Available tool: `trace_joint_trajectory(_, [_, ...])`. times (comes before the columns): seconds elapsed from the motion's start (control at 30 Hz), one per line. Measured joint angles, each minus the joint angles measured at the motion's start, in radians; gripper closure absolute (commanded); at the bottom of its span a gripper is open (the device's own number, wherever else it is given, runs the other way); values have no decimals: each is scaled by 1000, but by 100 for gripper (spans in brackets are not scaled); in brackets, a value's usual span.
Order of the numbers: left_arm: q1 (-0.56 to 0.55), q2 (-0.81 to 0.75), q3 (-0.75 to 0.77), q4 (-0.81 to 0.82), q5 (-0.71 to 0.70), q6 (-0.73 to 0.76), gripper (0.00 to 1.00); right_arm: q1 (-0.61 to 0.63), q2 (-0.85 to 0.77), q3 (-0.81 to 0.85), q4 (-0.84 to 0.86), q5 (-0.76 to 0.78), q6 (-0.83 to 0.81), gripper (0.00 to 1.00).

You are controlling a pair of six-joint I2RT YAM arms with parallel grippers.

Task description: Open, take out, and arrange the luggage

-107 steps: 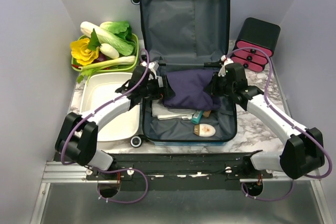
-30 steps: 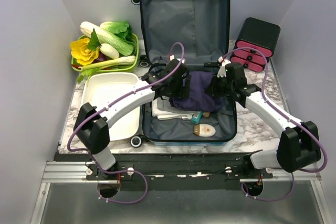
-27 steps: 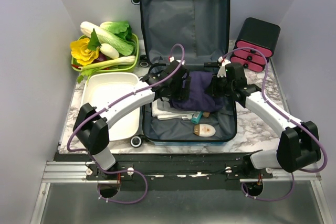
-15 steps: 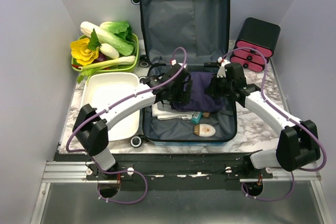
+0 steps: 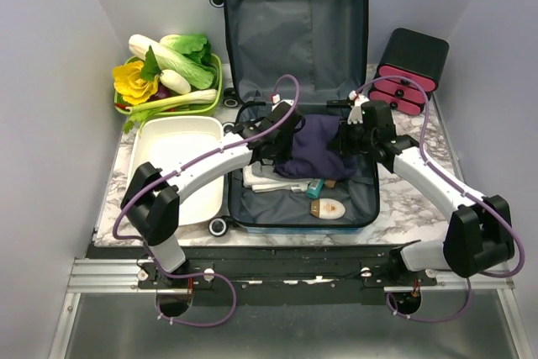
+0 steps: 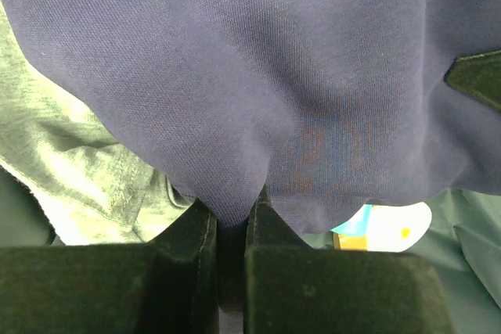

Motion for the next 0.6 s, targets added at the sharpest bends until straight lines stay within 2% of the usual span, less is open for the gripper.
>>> trace_joint_trajectory(0.2, [0, -33, -5, 8, -10, 29, 100, 0, -58, 0, 0, -43, -3, 99])
trace_joint_trajectory(0.33, [0, -110, -5, 6, -34, 59, 100, 13, -114, 2, 13, -74, 7, 99])
trace_joint_trajectory(0.6, [36, -310, -29, -27, -124, 101, 100, 164, -111, 128, 49, -85, 59, 99])
